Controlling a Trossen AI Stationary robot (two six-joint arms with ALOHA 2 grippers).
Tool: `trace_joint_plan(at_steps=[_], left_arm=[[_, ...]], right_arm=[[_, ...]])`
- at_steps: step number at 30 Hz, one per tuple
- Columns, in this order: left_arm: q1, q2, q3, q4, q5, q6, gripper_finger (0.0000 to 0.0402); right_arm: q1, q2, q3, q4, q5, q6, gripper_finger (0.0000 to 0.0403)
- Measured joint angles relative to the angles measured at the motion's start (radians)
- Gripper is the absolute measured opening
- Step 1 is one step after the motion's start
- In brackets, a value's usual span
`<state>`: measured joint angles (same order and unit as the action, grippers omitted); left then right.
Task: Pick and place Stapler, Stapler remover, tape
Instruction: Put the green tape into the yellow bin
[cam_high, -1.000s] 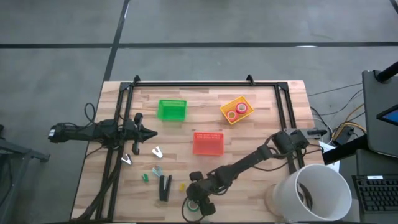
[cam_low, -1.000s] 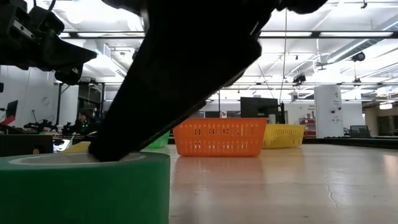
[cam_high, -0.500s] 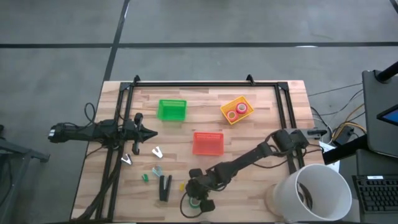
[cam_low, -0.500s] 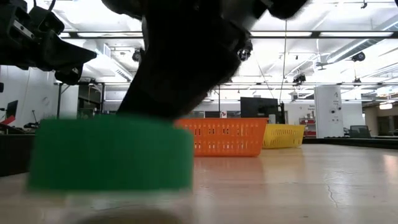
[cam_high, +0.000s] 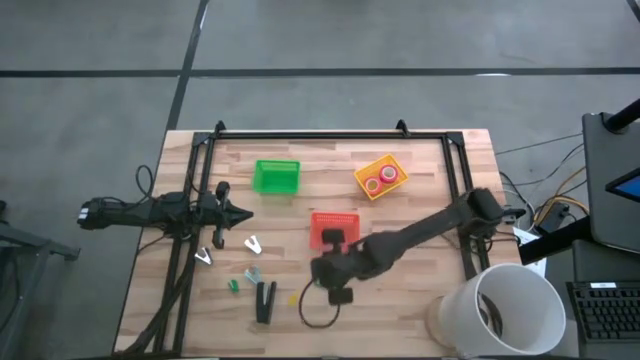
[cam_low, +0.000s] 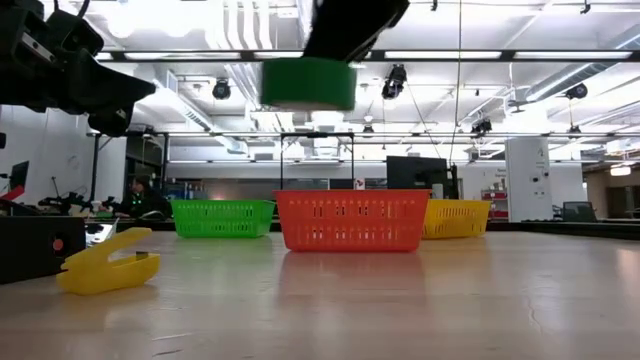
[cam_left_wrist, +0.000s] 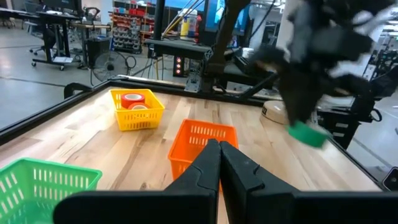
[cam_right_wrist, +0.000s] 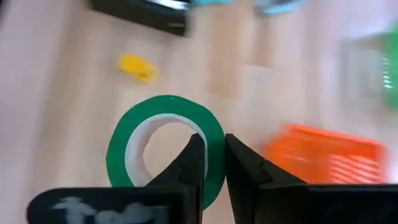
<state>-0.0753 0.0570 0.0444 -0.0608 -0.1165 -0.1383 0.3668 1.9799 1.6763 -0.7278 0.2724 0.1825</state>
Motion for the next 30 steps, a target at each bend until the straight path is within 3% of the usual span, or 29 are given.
trace_joint_plan(at_steps=[10, 19, 30], left_arm=[[0.000, 0.000, 0.000, 0.000, 0.000, 0.000, 0.0010], [0.000, 0.000, 0.000, 0.000, 0.000, 0.000, 0.0010], [0.000, 0.000, 0.000, 0.000, 0.000, 0.000, 0.0010]], right_arm=[[-0.172, -0.283, -0.206, -0.114, 0.256, 0.168, 0.0038], [-0.445, -0.453, -0.494, -0.072, 0.284, 0.340, 0.0038], [-0.608, -0.447, -0.664, 0.050, 0.312, 0.332, 0.0038]])
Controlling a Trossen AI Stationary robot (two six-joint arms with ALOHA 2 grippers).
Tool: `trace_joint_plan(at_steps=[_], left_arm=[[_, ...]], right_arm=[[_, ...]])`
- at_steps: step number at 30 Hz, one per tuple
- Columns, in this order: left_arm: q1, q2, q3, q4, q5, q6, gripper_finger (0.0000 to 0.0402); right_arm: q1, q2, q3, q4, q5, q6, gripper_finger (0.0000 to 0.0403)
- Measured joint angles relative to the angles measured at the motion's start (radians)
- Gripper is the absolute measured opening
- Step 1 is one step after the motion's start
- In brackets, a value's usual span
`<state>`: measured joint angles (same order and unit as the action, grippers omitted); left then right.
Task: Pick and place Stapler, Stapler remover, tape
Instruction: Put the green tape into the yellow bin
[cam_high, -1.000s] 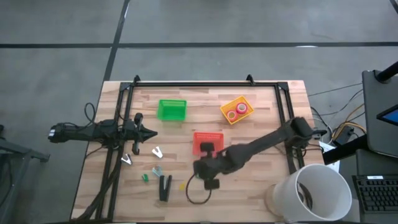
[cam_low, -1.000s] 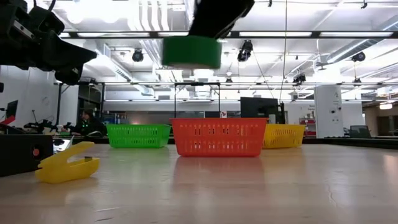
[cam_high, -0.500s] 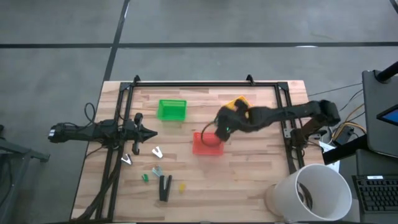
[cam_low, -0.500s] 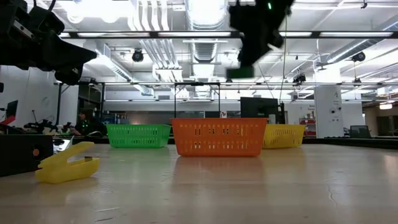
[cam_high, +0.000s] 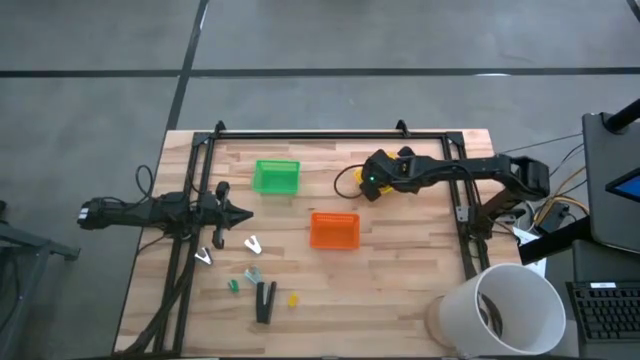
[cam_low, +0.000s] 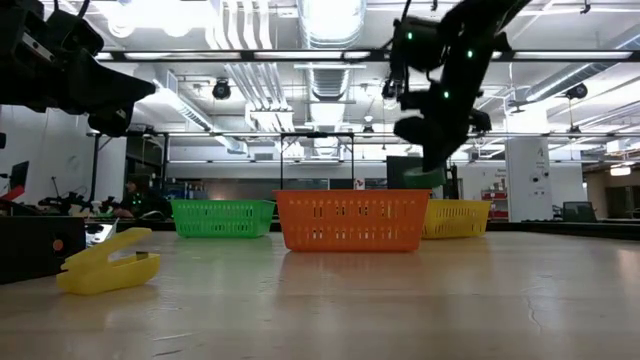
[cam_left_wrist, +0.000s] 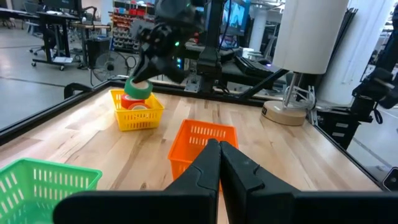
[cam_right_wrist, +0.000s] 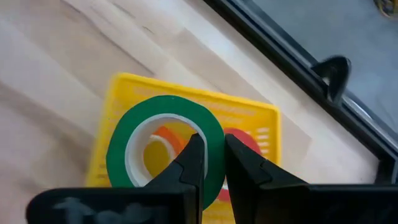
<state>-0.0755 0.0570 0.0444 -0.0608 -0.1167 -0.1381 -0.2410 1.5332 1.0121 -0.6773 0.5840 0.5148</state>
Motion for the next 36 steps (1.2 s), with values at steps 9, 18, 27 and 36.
trace_joint_plan(at_steps=[9, 18, 27, 36], left_arm=[[0.000, 0.000, 0.000, 0.000, 0.000, 0.000, 0.0010], [0.000, 0.000, 0.000, 0.000, 0.000, 0.000, 0.0010], [0.000, 0.000, 0.000, 0.000, 0.000, 0.000, 0.0010], [0.000, 0.000, 0.000, 0.000, 0.000, 0.000, 0.0010]], right_arm=[[-0.009, 0.025, -0.020, 0.045, 0.001, -0.002, 0.0053], [-0.015, 0.041, -0.034, 0.065, -0.004, 0.002, 0.0063], [-0.014, 0.041, -0.041, 0.090, -0.029, -0.002, 0.0098], [0.005, 0.028, -0.037, 0.082, -0.061, -0.043, 0.0162]])
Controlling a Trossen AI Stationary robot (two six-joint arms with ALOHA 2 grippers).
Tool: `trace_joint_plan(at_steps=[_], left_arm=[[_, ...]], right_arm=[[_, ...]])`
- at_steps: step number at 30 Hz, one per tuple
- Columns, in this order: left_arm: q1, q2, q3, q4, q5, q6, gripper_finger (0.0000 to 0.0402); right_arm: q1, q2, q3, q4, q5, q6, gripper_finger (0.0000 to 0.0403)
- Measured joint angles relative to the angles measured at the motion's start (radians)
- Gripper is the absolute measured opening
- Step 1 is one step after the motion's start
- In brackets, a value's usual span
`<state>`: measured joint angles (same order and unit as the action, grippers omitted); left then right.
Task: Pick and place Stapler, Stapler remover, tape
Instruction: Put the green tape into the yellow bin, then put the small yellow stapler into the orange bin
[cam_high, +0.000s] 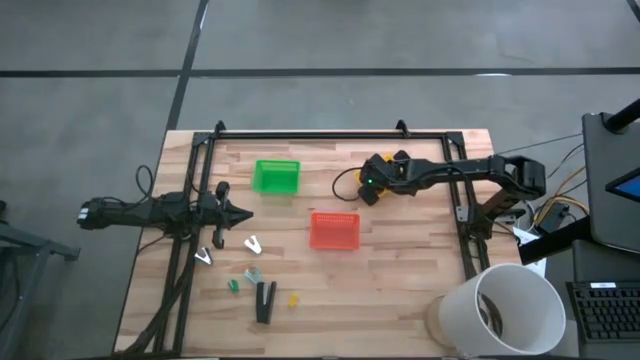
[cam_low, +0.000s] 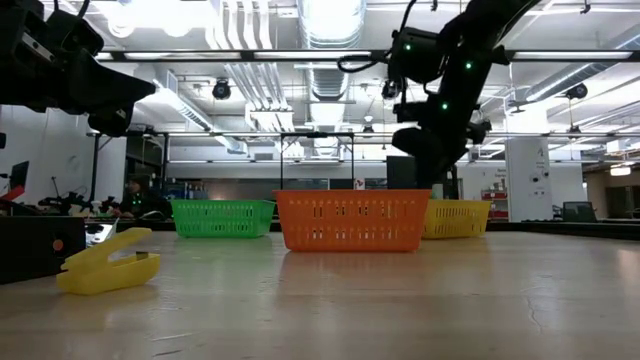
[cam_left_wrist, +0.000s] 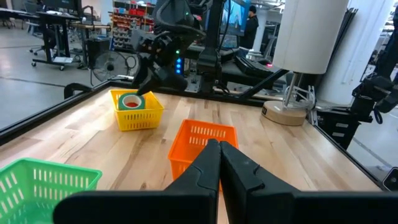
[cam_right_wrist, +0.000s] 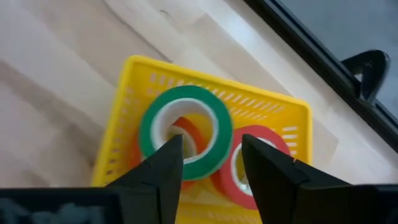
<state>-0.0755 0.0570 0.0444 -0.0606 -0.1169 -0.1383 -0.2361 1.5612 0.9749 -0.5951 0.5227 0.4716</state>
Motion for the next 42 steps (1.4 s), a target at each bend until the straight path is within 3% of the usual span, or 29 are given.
trace_joint_plan(at_steps=[4, 10, 12, 22, 32, 36, 42], left_arm=[[0.000, 0.000, 0.000, 0.000, 0.000, 0.000, 0.0010], [0.000, 0.000, 0.000, 0.000, 0.000, 0.000, 0.0010], [0.000, 0.000, 0.000, 0.000, 0.000, 0.000, 0.0010], [0.000, 0.000, 0.000, 0.000, 0.000, 0.000, 0.0010], [0.000, 0.000, 0.000, 0.000, 0.000, 0.000, 0.0010], [0.000, 0.000, 0.000, 0.000, 0.000, 0.000, 0.0010], [0.000, 0.000, 0.000, 0.000, 0.000, 0.000, 0.0010]], right_arm=[[0.029, -0.015, -0.001, 0.002, -0.002, -0.028, 0.0141], [0.043, -0.081, -0.048, 0.060, -0.114, -0.089, 0.0035], [0.047, -0.123, -0.084, 0.106, -0.146, -0.109, 0.0017], [0.061, -0.472, -0.398, 0.496, -0.410, -0.228, 0.0008], [0.145, -0.856, -0.675, 0.595, -0.419, -0.245, 0.0008], [0.143, -0.994, -0.752, 0.574, -0.391, -0.336, 0.0008], [0.145, -1.151, -0.831, 0.546, -0.393, -0.249, 0.0008]])
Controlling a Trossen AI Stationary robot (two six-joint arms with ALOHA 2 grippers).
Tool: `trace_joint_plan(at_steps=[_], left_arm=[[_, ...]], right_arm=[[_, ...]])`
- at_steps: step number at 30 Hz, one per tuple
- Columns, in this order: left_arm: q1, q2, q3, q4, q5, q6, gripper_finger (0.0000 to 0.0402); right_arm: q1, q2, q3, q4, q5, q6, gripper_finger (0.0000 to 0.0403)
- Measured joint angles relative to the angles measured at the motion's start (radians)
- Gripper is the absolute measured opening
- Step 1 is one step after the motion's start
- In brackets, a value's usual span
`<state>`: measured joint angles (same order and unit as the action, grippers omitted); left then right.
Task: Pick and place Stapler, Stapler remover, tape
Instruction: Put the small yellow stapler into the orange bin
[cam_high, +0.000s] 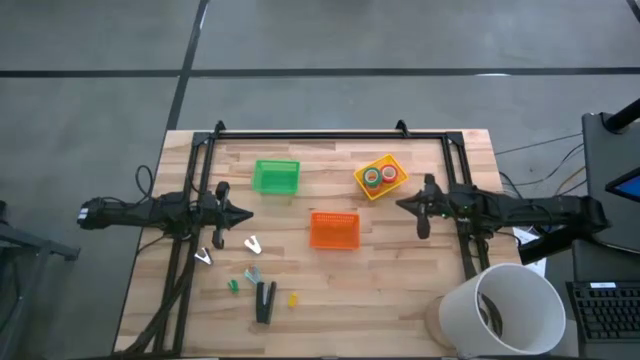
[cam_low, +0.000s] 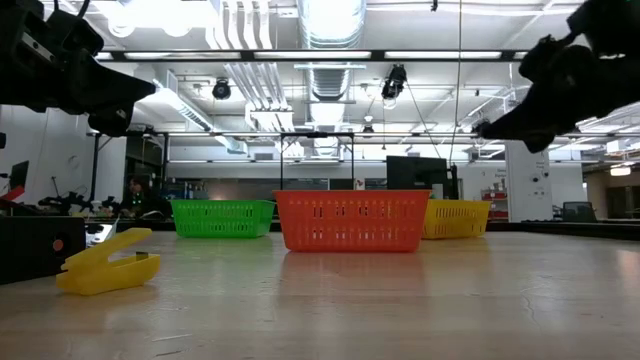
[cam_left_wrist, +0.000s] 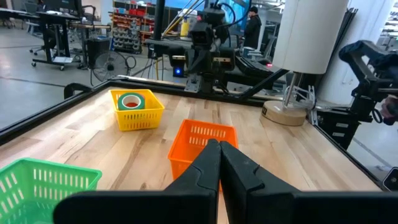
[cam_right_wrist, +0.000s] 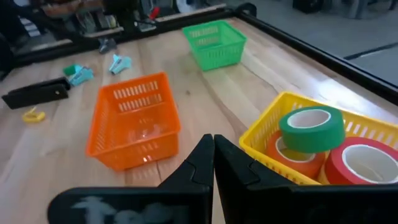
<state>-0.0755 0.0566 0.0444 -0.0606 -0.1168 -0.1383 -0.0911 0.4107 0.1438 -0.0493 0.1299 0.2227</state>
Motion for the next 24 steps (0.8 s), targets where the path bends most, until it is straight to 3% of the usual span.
trace_joint_plan(at_steps=[8, 14, 24], left_arm=[[0.000, 0.000, 0.000, 0.000, 0.000, 0.000, 0.0010], [0.000, 0.000, 0.000, 0.000, 0.000, 0.000, 0.0010], [0.000, 0.000, 0.000, 0.000, 0.000, 0.000, 0.0010]], right_arm=[[0.000, -0.235, -0.094, 0.007, -0.015, -0.052, 0.0008], [0.000, -0.373, -0.110, -0.001, -0.174, -0.100, 0.0008], [-0.001, -0.398, -0.099, -0.028, -0.207, -0.129, 0.0008]])
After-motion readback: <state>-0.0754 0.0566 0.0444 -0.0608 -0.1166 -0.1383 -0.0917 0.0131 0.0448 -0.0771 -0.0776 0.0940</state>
